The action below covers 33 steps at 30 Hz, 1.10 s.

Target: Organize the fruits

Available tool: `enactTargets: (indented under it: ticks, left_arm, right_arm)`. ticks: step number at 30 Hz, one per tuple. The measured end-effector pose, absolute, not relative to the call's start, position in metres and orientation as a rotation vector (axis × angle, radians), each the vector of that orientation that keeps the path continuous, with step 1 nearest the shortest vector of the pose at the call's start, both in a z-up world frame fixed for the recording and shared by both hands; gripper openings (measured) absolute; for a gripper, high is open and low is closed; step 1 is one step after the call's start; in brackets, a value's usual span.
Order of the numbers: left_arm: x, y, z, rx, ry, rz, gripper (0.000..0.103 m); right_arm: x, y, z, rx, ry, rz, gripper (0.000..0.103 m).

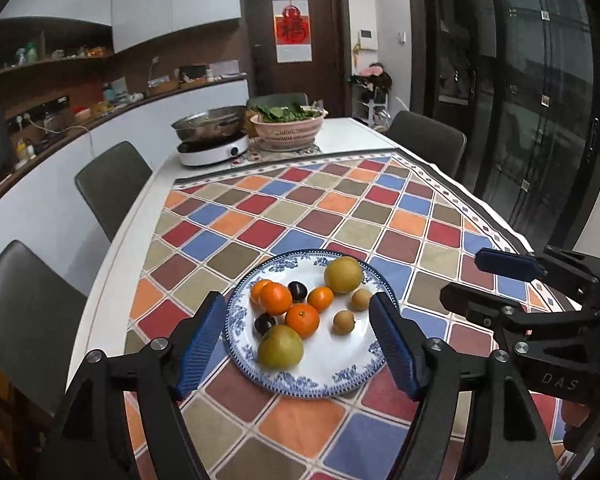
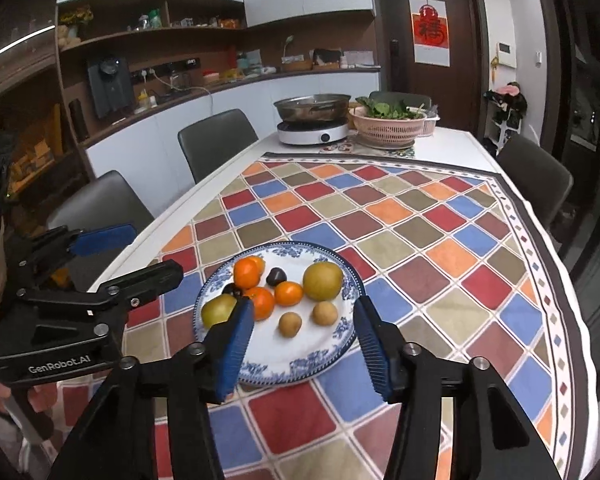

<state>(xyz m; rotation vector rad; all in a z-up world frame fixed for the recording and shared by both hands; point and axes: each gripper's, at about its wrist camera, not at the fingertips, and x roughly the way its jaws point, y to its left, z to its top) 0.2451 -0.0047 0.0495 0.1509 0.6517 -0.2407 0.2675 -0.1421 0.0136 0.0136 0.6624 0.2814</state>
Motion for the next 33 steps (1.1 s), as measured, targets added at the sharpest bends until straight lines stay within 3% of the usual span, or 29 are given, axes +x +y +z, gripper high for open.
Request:
enactTargets:
  ticks: [4,17,20,33]
  left_arm:
    - [0.218,-0.002,0.057,0.131,0.621,-0.198,0.085]
    - [0.151,-0.003,0.069,0.120,0.570,-0.139,0.099]
    - [0.139,-0.003,0.072,0.120,0.561,-0.130,0.099]
    - [0.094,-0.001,0.076,0.114,0.521,-0.113,0.103]
  right_arm:
    - [0.245,-0.146,0.019,0.024,0.649,0.265,0.059]
    - [0.176,-0.153,0.034,0.011,0.590,0.230,0.065]
    - [0.164,-0.152,0.036,0.013,0.584,0.229,0.069]
    - [0.117,-0.151,0.041,0.004,0.554,0.213,0.069]
